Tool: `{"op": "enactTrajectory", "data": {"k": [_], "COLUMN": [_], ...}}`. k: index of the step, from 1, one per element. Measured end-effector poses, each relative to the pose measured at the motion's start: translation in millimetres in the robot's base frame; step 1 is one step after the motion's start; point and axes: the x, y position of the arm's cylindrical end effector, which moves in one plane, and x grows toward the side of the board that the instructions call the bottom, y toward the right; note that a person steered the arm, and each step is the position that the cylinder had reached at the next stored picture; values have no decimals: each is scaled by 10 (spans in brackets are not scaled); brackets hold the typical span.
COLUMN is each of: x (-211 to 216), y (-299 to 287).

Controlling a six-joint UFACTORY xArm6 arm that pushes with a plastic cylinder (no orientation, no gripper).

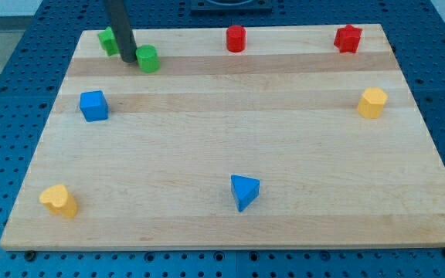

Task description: Move the green circle towards the bottom right corner

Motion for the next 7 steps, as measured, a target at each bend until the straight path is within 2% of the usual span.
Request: {"op": "enactTrajectory", "data": {"k": [3,5,7], "x": [98,362,747], "y": [582,892,947]}}
